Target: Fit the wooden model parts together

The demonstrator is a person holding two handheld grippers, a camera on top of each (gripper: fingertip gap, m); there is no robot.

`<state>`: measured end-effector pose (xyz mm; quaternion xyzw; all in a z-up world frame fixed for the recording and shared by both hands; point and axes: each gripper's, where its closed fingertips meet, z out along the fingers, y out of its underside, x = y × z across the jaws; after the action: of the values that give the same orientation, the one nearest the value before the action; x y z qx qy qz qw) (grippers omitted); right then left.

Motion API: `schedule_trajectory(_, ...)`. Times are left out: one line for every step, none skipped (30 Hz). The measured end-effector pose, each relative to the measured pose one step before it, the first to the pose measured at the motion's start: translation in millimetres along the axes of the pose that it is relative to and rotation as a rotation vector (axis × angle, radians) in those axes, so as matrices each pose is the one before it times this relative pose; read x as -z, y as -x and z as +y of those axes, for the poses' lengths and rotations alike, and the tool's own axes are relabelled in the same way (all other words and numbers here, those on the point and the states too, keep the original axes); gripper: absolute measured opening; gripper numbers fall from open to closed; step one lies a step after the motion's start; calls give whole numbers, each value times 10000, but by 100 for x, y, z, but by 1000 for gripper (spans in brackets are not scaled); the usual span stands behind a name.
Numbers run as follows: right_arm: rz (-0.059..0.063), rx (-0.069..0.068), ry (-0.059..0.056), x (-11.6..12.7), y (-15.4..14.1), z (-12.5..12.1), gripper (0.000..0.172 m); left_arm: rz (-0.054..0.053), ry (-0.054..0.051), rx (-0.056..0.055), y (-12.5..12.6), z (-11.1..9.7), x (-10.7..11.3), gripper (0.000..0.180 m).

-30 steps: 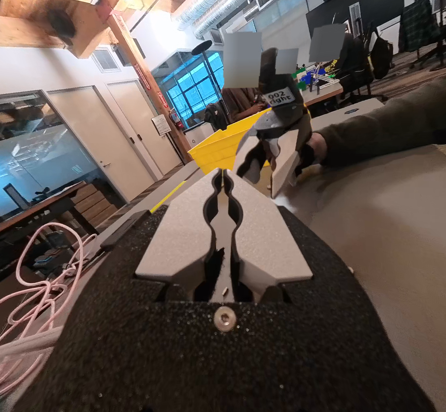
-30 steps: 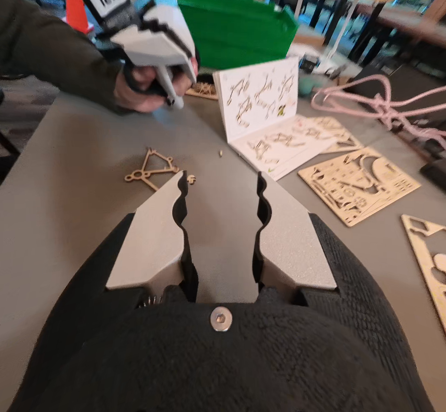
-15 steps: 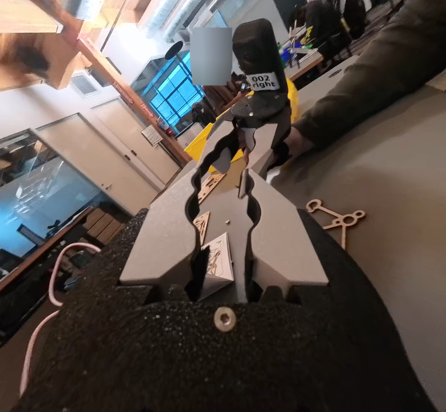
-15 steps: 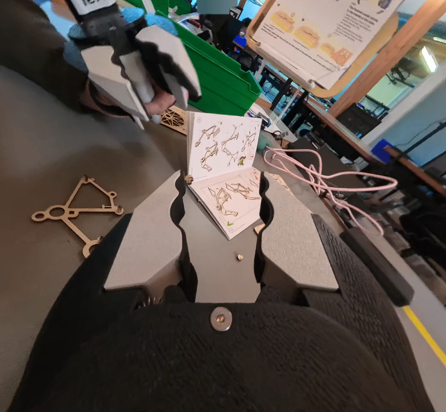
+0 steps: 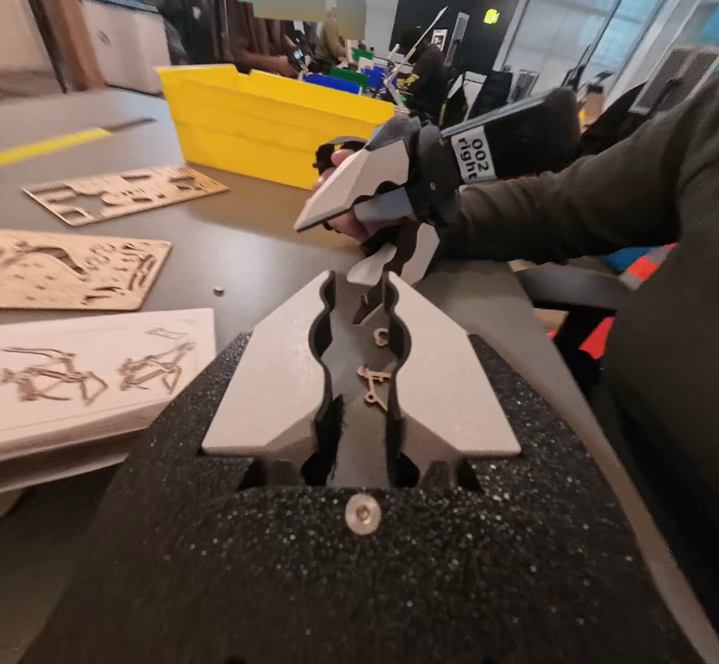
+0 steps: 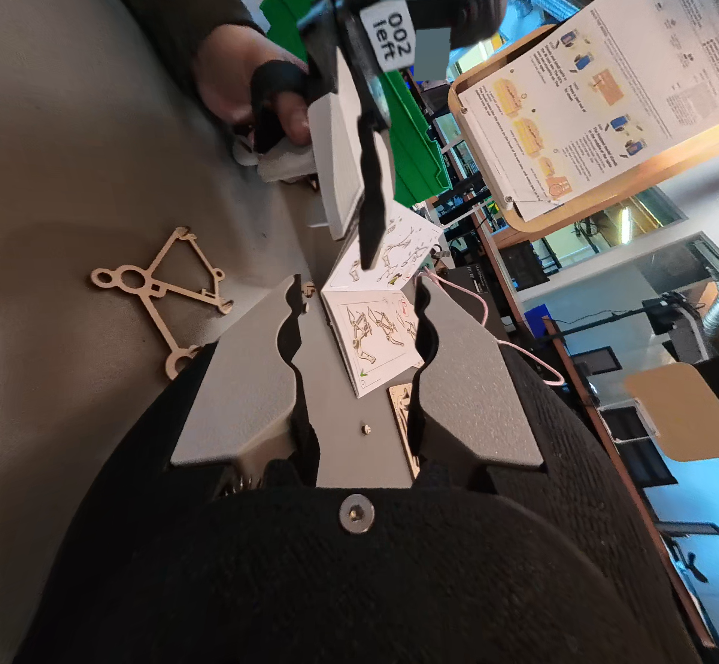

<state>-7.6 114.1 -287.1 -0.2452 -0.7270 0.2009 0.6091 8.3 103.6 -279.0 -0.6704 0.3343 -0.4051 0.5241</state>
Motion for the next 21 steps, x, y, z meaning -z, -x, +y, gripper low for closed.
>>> schedule_trajectory(-46,57,-7,34,139,-49,57,156,5,392,14,20,-69,23)
schedule_trajectory(-48,40,-17,23,128,-82,56,147,-2,254,-25,7,-27,23)
schedule_trajectory(-31,29,-22,20,92,-80,56,91,31,160,-13,48,-16,23)
schedule_trajectory(-25,32,-27,18,80,-100,56,38,80,87,4,118,-41,21)
schedule_trajectory(-14,28,-24,10,59,-89,55,58,159,42,-65,223,-93,20)
schedule_trajectory(4,31,-23,22,26,-93,55,45,195,19,-73,262,-135,19)
schedule_trajectory(7,39,-25,29,19,-81,55,110,205,-4,-199,293,-159,18)
schedule_trajectory(-4,32,-21,14,29,-83,54,106,216,5,-197,297,-183,17)
schedule_trajectory(-1,22,-26,9,39,-84,54,63,194,-10,-143,270,-171,17)
schedule_trajectory(-3,31,-26,10,34,-100,54,51,143,-37,-124,194,-136,16)
schedule_trajectory(-14,44,-21,-1,59,-90,54,13,77,-70,-93,107,-69,14)
schedule_trajectory(-23,52,-11,-16,88,-98,53,42,44,-58,-123,65,-47,12)
schedule_trajectory(-15,60,-5,-15,81,-70,53,40,46,-29,-107,67,-47,9)
schedule_trajectory(4,66,-9,-8,58,-83,52,-4,66,-53,-35,91,-53,5)
schedule_trajectory(-4,54,-14,-8,49,-86,52,28,62,-74,-98,84,-53,2)
schedule_trajectory(-9,31,-14,14,51,-66,52,24,79,-81,-111,105,-75,0)
schedule_trajectory(-41,18,-8,1,88,-55,52,-4,78,-69,-58,96,-73,0)
schedule_trajectory(-50,2,20,-3,114,9,52,-7,65,-44,-41,84,-62,0)
schedule_trajectory(-64,-19,41,-23,118,34,51,14,56,-7,-32,79,-52,1)
schedule_trajectory(-61,-25,45,-28,108,33,50,-5,37,24,30,50,-21,0)
schedule_trajectory(-30,-11,43,-21,59,45,48,-10,-2,37,42,-6,0,0)
